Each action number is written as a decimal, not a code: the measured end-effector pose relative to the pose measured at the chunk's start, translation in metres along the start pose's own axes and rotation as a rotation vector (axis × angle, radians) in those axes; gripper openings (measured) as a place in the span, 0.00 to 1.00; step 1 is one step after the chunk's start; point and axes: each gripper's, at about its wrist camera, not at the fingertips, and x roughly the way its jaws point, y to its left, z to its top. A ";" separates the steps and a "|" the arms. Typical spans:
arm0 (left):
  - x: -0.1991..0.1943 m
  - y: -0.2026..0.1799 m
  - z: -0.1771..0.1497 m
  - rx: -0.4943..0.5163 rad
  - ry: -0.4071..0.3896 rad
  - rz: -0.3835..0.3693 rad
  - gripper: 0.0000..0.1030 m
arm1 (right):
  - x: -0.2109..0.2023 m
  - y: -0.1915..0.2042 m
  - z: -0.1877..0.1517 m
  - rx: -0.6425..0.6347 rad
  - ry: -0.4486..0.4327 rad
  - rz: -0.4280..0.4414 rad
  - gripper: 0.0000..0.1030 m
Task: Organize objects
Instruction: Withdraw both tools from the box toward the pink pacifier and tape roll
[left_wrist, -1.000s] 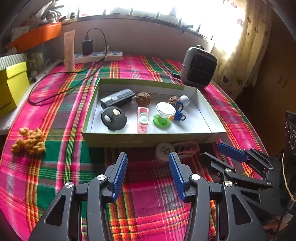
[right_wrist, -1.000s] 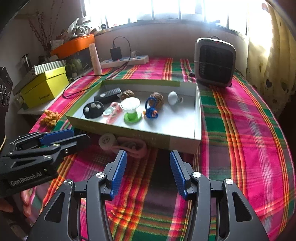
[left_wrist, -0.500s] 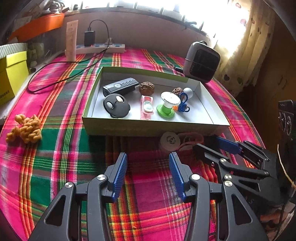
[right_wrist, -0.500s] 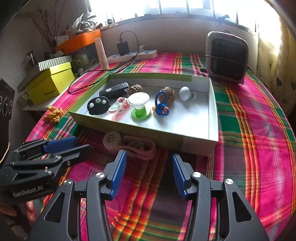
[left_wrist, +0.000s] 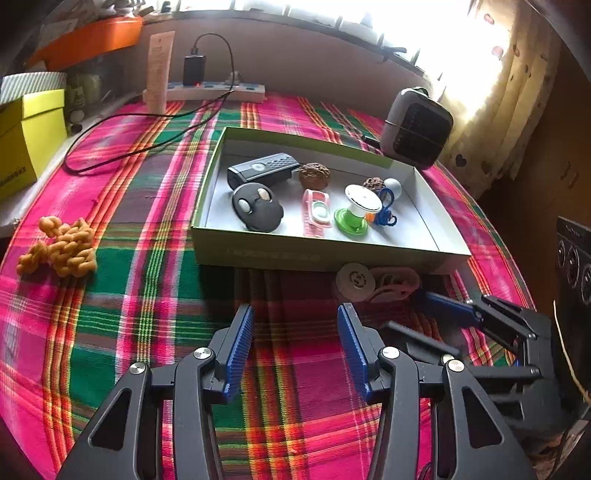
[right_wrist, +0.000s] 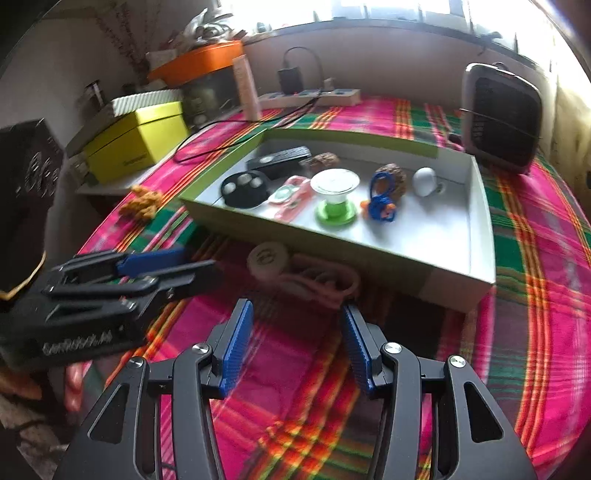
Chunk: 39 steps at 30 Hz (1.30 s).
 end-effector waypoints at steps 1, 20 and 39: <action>0.000 0.001 0.000 0.000 0.000 0.002 0.44 | 0.000 0.001 -0.001 -0.009 0.004 0.006 0.48; -0.001 0.015 0.000 -0.032 0.002 0.003 0.44 | 0.003 -0.018 0.010 0.081 -0.023 0.091 0.48; -0.001 0.025 0.001 -0.055 0.005 0.006 0.44 | 0.021 0.019 0.015 -0.160 0.043 0.005 0.48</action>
